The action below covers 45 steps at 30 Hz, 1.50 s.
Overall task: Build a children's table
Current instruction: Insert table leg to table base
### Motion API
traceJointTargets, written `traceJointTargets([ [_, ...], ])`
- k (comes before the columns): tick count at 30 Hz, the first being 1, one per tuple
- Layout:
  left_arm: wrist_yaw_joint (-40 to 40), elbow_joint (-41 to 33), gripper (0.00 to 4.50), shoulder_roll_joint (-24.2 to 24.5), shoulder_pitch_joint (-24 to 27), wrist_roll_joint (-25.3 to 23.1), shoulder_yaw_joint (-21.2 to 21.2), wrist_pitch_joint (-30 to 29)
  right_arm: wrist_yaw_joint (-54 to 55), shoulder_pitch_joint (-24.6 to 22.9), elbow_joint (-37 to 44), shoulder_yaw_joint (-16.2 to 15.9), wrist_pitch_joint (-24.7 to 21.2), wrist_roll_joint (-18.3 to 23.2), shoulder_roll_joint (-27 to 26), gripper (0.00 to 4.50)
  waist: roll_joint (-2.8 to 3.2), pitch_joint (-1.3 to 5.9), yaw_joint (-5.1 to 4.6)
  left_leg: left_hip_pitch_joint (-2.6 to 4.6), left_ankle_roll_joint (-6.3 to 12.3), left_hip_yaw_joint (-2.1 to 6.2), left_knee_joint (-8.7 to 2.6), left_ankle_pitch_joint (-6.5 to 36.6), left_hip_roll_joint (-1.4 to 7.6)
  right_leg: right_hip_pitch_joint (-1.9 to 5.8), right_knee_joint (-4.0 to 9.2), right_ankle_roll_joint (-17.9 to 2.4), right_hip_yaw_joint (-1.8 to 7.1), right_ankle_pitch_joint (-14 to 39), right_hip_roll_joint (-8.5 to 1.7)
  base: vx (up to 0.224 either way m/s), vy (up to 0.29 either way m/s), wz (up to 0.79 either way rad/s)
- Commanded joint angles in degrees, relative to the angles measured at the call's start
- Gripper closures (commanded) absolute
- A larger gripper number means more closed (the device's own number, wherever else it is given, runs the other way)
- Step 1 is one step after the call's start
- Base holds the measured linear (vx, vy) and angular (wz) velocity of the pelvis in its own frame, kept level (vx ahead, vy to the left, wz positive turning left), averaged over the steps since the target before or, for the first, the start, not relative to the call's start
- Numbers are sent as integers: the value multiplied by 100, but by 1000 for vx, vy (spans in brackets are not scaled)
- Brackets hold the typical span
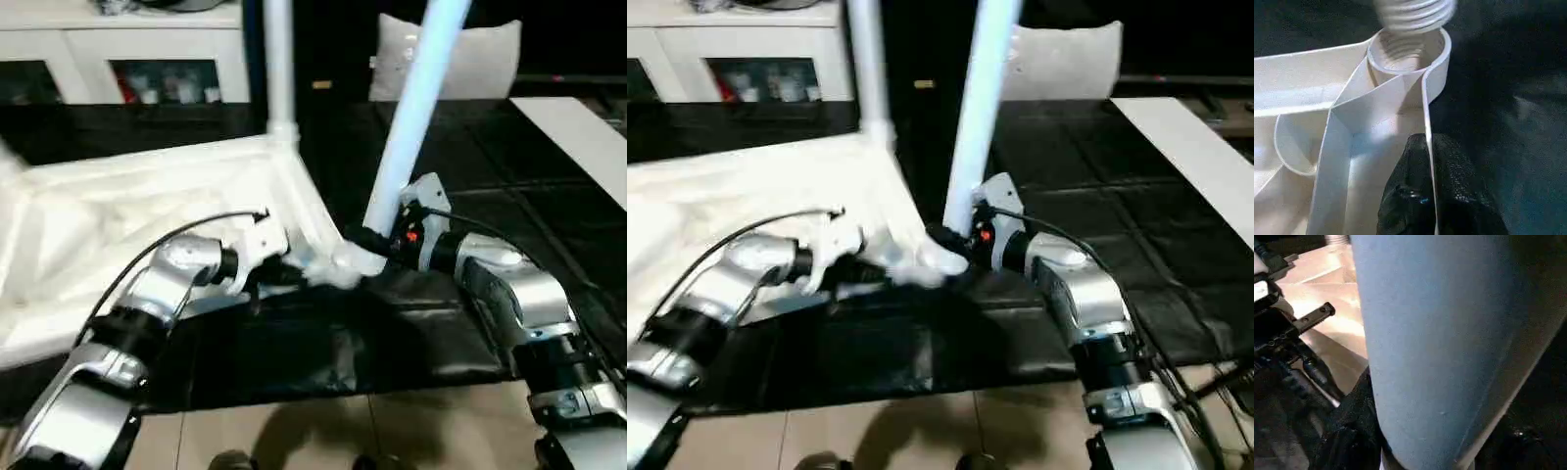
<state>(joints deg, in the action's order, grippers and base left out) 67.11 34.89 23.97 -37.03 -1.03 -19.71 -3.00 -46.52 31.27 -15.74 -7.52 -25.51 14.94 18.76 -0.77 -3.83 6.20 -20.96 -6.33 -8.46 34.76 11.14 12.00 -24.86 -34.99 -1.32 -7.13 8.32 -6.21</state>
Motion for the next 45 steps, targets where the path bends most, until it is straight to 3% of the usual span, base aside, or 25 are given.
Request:
traceJointTargets([
  [1,175,-101,450,-50,88,-216,-323,52,-133,56,112,-113,-139,-68,75,261,-16,465,-1,18,157,-98,-415,879,72,437,431,-798,308,1895,-229,0,0,0],
  [9,156,-314,450,21,108,-290,-335,78,-337,6,89,-348,-392,-97,160,261,-48,482,18,6,28,-78,-434,1024,61,455,449,-596,314,2073,-232,0,0,0],
  [18,463,-736,450,44,200,-217,-427,30,-360,41,-205,-240,-336,-18,38,261,-11,504,19,3,34,-83,-423,901,69,464,381,-892,326,1498,-227,0,0,0],
  [25,409,-852,450,37,220,-176,-395,-60,-468,-93,-351,-144,-300,122,-28,261,-25,494,17,10,19,-79,-429,1034,66,467,423,-778,317,1815,-229,0,0,0],
  [29,136,-684,450,-7,168,-290,-292,-25,-445,-231,-502,41,-275,254,-73,261,-23,485,24,34,25,-84,-434,1120,69,450,446,-769,315,1918,-229,0,0,0],
  [30,45,-665,450,-25,175,-269,-226,-63,-406,-352,-552,192,-253,353,-119,261,9,442,21,61,12,-84,-454,1383,66,431,512,-690,301,2287,-230,0,0,0],
  [31,-6,-653,450,-36,174,-257,-192,-81,-379,-411,-593,284,-222,413,-155,261,9,442,21,61,12,-84,-454,1383,66,431,512,-690,301,2287,-230,0,0,0],
  [32,-52,-644,450,-48,176,-236,-153,-100,-334,-481,-632,395,-184,490,-210,261,45,427,25,111,-10,-65,-461,1641,60,425,558,-605,274,2660,-249,0,0,0],
  [33,-135,-624,450,-75,171,-208,-92,-121,-277,-593,-672,547,-85,600,-304,261,15,443,15,127,-13,-54,-464,1713,58,435,595,-524,257,2839,-255,0,0,0],
  [35,-218,-594,450,-124,160,-161,-21,-153,-227,-771,-636,665,43,706,-418,261,15,462,25,121,6,-51,-470,1605,70,435,585,-554,271,2667,-258,0,0,0],
  [36,-233,-589,450,-137,160,-148,-5,-160,-227,-825,-613,681,65,726,-445,261,42,453,15,111,8,-43,-488,1621,79,437,575,-603,267,2536,-241,0,0,0],
  [40,-307,-565,450,-170,153,-169,18,-160,-159,-1032,-506,604,361,607,-519,261,56,449,11,123,5,-44,-494,1712,74,440,596,-602,263,2595,-247,0,0,0],
  [43,-316,-565,450,-174,167,-209,-28,-151,-25,-1189,-463,368,818,199,-498,261,46,447,7,103,8,-32,-504,1715,68,460,602,-547,255,2706,-253,0,0,0],
  [44,-291,-581,450,-152,180,-245,-70,-136,3,-1189,-488,218,959,-12,-421,261,90,445,1,112,-2,-27,-509,1753,70,454,612,-531,252,2729,-250,0,0,0],
  [45,-264,-593,450,-125,189,-285,-112,-117,13,-1166,-515,47,1042,-227,-318,261,67,436,-21,93,2,-22,-517,1784,62,474,618,-489,238,2790,-244,0,0,0],
])
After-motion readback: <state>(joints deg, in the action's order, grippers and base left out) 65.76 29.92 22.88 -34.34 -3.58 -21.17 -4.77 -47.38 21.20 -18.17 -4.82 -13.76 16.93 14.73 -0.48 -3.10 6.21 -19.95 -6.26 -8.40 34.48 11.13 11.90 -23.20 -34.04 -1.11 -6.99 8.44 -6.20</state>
